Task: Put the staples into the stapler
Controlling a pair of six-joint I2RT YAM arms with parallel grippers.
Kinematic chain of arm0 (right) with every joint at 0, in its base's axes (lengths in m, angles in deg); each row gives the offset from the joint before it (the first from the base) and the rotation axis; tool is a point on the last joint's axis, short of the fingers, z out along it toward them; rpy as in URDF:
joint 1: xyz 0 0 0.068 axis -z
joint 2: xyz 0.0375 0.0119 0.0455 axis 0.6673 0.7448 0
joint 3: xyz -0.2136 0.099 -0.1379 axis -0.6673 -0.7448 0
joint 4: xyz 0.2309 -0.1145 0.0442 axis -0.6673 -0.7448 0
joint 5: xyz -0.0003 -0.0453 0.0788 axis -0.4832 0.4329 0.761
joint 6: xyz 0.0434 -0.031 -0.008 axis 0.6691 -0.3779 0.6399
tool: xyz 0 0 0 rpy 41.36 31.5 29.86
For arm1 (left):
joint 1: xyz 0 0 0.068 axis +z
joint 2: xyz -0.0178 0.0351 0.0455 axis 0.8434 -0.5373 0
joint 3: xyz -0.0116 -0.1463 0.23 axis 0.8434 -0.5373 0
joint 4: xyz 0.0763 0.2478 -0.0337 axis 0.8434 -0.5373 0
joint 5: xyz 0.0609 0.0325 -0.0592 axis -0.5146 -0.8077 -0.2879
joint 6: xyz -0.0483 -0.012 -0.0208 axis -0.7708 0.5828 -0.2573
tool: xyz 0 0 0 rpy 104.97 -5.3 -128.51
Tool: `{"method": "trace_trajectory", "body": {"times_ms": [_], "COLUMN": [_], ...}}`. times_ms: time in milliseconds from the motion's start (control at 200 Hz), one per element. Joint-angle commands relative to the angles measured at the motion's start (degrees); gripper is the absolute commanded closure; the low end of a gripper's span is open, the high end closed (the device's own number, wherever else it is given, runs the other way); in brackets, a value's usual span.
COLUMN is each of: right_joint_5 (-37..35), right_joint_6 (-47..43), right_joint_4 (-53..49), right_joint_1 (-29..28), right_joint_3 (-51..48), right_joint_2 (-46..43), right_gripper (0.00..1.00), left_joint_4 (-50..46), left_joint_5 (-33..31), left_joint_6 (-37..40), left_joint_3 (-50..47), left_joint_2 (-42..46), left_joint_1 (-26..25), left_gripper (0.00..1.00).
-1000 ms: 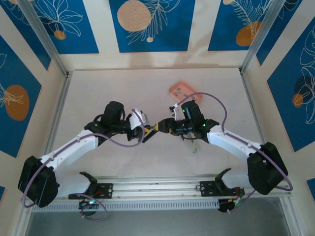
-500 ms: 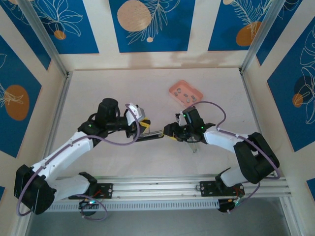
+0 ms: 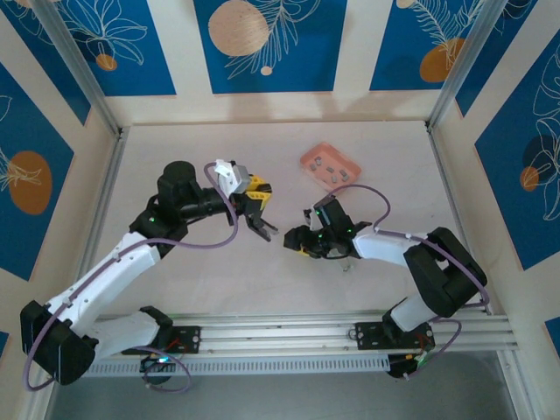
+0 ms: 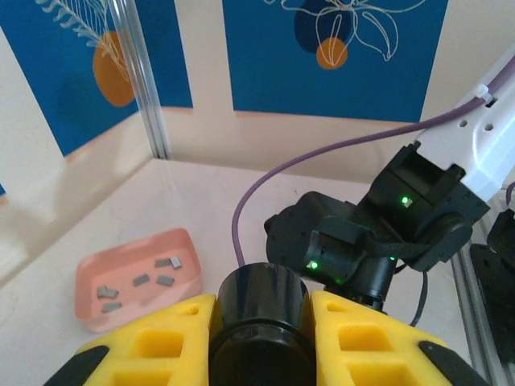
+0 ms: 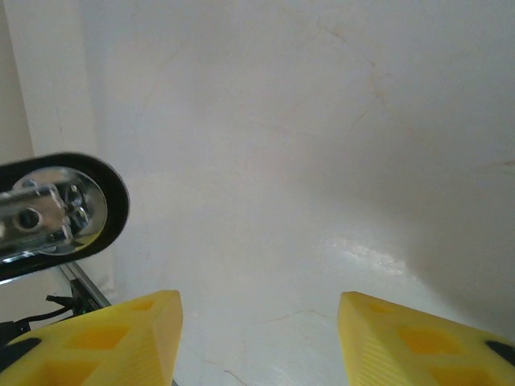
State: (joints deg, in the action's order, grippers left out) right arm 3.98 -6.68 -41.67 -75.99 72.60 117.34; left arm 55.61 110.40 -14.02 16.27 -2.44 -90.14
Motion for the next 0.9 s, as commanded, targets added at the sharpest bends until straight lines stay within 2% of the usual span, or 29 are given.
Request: {"method": "trace_trajectory", "body": {"times_ms": [0,105,265,345,470,630,810,895], "right_joint_5": [-3.71,-6.35,-5.78,-1.65,8.97,16.34,22.96,23.79], "right_joint_6": [-5.34,-13.33,-32.66,-42.91,-57.46,-63.16,-63.61,-63.54], "right_joint_4": [-1.55,-0.27,2.74,4.18,7.73,6.36,8.37,8.71], "right_joint_1": [-0.45,-1.31,-1.58,-1.08,-0.77,0.88,2.41,2.40], "right_joint_3": [-1.22,-2.84,-3.58,-2.81,-0.10,5.86,7.43,8.39], "right_joint_2": [-6.46,-13.62,-22.77,-24.39,-22.54,-17.74,-14.34,-13.17], "right_gripper": [0.44,0.40,0.33,0.31,0.28,0.27,0.29,0.31], "left_joint_4": [4.71,4.95,7.06,9.38,13.86,17.82,20.72,21.16], "left_joint_5": [-0.21,0.43,2.19,3.65,7.00,8.94,11.40,12.12], "left_joint_6": [-1.20,-1.23,-2.85,-4.65,-7.76,-9.70,-11.60,-11.87], "left_joint_3": [2.54,2.91,3.09,2.95,2.50,1.50,1.57,1.80], "left_joint_2": [1.26,0.88,-0.40,-1.27,-2.67,-3.26,-4.34,-4.59], "left_joint_1": [0.40,0.65,0.74,0.76,0.75,0.76,0.82,0.74], "left_gripper": [1.00,1.00,1.00,1.00,1.00,1.00,1.00,1.00]}}
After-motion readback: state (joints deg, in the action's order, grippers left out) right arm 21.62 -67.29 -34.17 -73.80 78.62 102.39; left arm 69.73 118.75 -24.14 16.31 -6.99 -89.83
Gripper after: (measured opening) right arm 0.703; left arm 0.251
